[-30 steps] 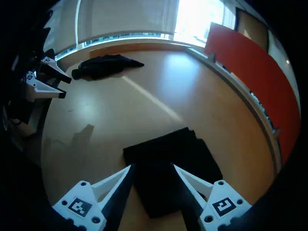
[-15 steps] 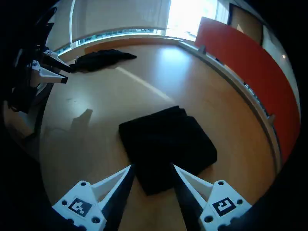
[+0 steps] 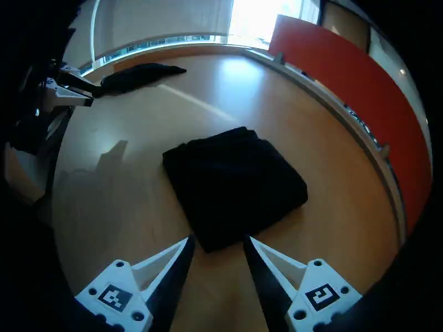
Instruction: Fold towel
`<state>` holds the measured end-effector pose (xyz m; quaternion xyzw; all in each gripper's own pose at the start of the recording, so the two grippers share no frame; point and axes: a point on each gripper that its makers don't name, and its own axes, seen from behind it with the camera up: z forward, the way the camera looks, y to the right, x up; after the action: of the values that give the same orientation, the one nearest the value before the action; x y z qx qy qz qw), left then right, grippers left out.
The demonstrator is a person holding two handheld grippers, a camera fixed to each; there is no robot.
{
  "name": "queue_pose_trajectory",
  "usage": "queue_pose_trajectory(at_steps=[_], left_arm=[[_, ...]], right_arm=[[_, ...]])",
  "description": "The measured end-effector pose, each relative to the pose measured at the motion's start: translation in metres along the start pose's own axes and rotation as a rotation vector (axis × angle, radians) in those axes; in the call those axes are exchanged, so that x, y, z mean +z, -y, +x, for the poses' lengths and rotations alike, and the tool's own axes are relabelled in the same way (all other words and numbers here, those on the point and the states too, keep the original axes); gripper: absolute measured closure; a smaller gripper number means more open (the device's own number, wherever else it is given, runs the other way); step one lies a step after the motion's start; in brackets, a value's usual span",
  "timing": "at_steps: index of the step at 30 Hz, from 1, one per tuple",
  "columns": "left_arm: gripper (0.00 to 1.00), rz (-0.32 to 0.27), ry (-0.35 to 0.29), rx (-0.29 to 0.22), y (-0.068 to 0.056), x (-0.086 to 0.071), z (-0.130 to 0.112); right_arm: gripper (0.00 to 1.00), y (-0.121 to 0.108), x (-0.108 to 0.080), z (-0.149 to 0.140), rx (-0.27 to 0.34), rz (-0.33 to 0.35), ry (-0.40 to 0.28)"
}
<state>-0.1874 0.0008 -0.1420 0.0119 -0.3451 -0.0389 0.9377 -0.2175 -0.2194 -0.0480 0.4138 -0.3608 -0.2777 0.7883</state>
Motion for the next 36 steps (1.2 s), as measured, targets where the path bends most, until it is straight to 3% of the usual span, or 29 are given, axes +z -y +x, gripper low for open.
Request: queue_pose_trajectory(at_steps=[9, 17, 22, 36], left_arm=[[0.23, 0.000, 0.006, -0.003, -0.001, 0.002, -0.004], [0.23, 0.000, 0.007, -0.004, -0.002, 0.002, -0.003], [0.23, 0.001, 0.007, -0.005, -0.001, 0.003, -0.003], [0.23, 0.001, 0.011, 0.002, -0.002, 0.004, -0.004]], right_arm=[[0.41, 0.004, 0.005, -0.010, 0.028, 0.003, 0.010], [0.68, 0.005, 0.009, -0.010, 0.055, 0.007, 0.007], [0.79, 0.007, 0.010, -0.011, 0.070, 0.013, 0.004], [0.93, 0.007, 0.010, -0.010, 0.073, 0.005, 0.002]])
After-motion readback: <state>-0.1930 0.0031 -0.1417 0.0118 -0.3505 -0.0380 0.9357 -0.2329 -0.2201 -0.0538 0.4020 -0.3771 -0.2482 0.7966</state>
